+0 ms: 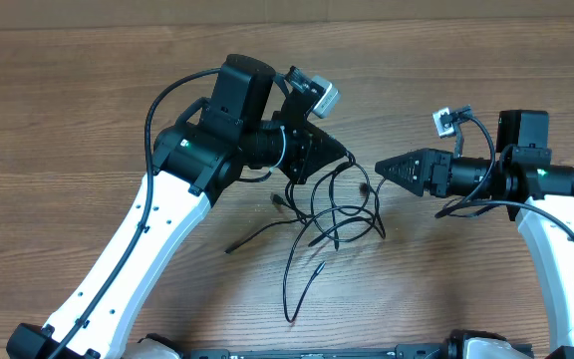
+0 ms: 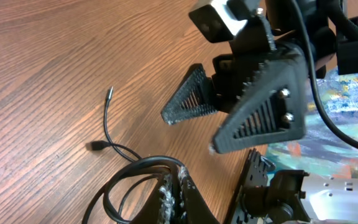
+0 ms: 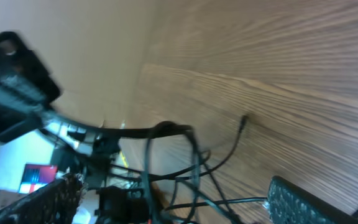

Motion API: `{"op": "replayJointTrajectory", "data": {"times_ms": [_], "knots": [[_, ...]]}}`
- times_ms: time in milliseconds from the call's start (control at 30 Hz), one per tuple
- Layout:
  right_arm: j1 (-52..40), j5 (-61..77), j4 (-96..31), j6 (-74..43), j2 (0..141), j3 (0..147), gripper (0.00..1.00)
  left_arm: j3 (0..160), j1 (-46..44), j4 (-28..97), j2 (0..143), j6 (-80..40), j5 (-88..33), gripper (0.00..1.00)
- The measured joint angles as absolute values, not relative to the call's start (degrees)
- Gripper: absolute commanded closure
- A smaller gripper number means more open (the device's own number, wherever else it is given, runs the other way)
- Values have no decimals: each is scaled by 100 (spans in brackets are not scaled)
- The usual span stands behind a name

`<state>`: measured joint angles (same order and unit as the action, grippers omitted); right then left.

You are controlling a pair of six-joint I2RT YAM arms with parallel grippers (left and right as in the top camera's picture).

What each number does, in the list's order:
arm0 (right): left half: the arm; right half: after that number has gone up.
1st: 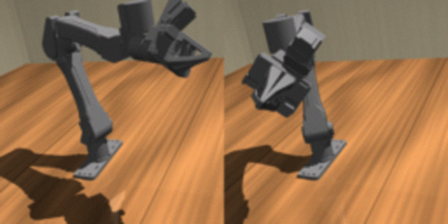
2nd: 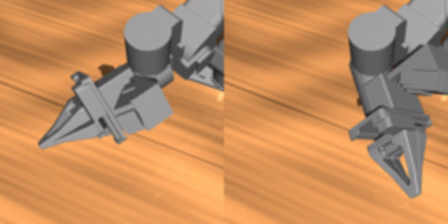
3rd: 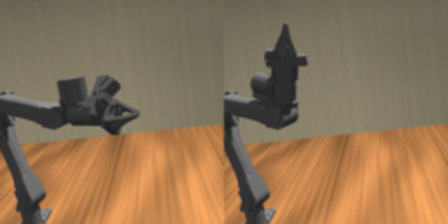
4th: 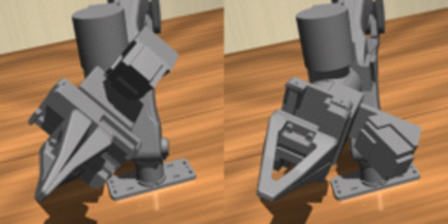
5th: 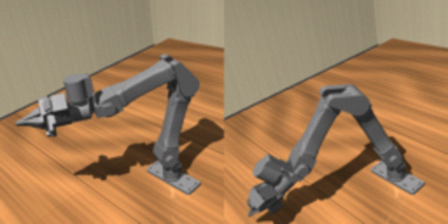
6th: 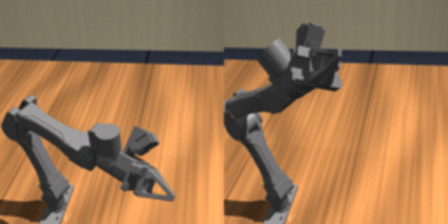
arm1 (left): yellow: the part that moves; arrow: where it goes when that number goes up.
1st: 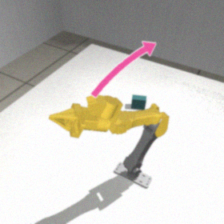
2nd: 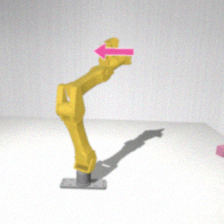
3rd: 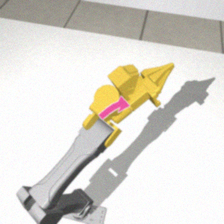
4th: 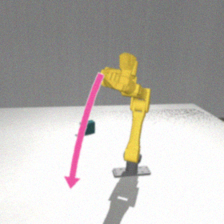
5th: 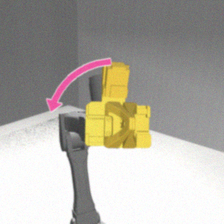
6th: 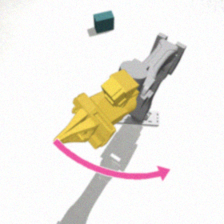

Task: Untangle cables

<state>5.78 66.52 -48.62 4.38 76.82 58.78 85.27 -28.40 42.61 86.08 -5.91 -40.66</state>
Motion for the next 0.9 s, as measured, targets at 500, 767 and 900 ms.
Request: {"op": "replayJointTrajectory", "data": {"times_ms": [500,767,900], "knots": [[-386,6543,-4720,1212,7682,5878,96,8527,-3144,3894,8608,-808,-3935,96],[-351,6523,-3944,1004,7684,5878,96,8527,-3140,4069,8608,-849,-3741,96],[-163,6650,-3223,458,7682,5878,96,8527,-3138,4261,8608,-834,-3682,96]]}}
